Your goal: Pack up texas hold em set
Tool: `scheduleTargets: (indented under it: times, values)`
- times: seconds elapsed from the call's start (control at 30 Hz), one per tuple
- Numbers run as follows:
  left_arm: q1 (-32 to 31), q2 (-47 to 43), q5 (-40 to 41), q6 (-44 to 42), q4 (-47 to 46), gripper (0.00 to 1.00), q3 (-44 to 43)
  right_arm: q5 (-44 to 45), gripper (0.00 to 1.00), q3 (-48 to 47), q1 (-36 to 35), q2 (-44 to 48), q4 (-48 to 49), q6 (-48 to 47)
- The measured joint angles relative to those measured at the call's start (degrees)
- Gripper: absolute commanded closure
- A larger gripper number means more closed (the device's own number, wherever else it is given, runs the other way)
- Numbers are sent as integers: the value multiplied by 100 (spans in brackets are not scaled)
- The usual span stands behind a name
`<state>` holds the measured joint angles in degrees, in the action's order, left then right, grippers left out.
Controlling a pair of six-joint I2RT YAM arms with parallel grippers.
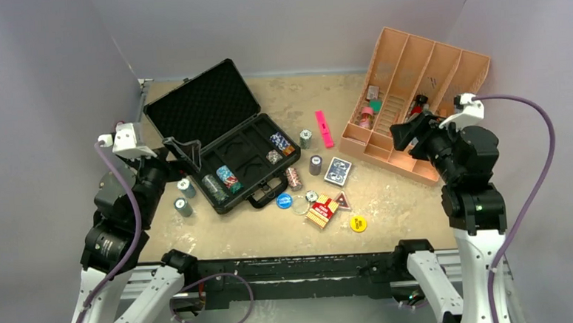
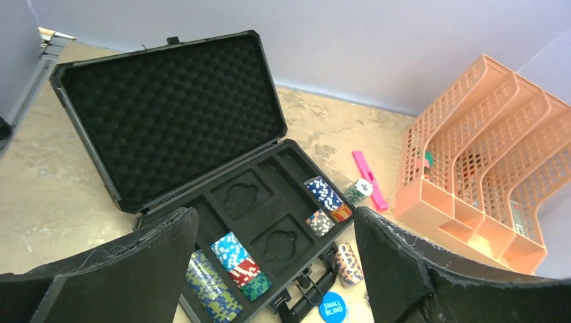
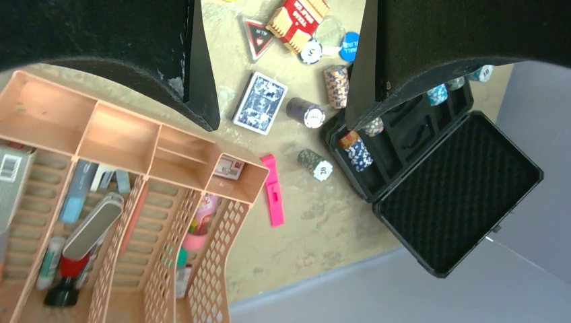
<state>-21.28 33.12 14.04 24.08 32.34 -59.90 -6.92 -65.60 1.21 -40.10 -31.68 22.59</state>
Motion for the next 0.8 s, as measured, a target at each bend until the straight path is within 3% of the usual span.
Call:
scheduleTargets:
  times: [0.3, 0.53, 0.8]
  values:
    - [22, -446, -748, 87, -66, 12, 219, -566, 19, 715, 175, 2, 317, 584]
    - [-42, -603, -1281, 131, -256, 12, 409, -1399, 14, 1180, 186, -140, 485, 487]
    - [-68, -935, -719, 192, -387, 6, 483, -1628, 15, 1980, -70, -444, 748, 693]
